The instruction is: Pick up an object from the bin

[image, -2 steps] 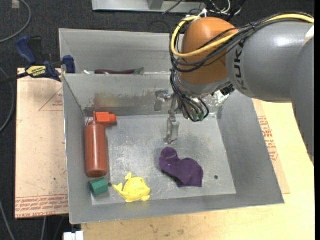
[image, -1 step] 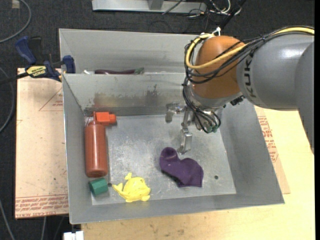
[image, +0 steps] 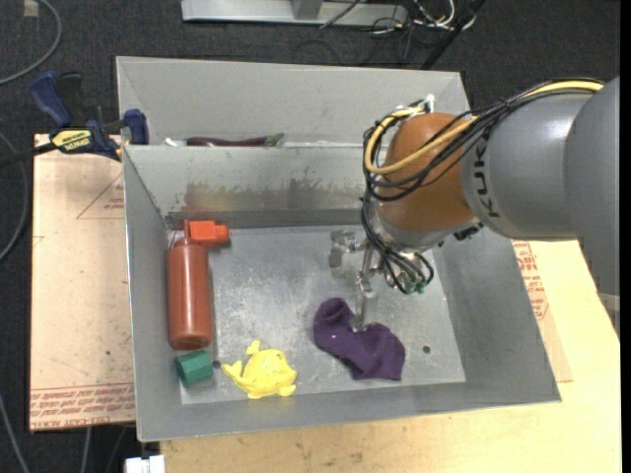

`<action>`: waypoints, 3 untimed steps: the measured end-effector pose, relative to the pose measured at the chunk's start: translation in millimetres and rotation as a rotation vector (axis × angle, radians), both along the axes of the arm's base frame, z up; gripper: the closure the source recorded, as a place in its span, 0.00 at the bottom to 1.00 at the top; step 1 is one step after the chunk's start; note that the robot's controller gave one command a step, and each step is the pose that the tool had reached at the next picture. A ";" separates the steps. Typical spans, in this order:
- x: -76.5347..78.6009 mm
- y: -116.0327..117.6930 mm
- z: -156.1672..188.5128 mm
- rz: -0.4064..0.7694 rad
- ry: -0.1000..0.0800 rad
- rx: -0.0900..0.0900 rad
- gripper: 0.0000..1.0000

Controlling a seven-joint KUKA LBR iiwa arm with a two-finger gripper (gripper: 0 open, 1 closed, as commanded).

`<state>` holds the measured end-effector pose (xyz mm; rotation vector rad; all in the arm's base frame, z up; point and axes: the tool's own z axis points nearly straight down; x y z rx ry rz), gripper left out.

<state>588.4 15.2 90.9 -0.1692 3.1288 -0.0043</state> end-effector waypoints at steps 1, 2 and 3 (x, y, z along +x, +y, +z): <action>-49.7 -15.0 -20.9 0.195 0.003 0.005 1.00; -49.7 -15.0 -20.8 0.195 0.003 0.005 1.00; -58.9 -28.3 119.2 0.151 0.000 0.006 1.00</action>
Offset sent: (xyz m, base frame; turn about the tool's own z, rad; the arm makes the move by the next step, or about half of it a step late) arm 0.0000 0.0000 0.0000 0.0000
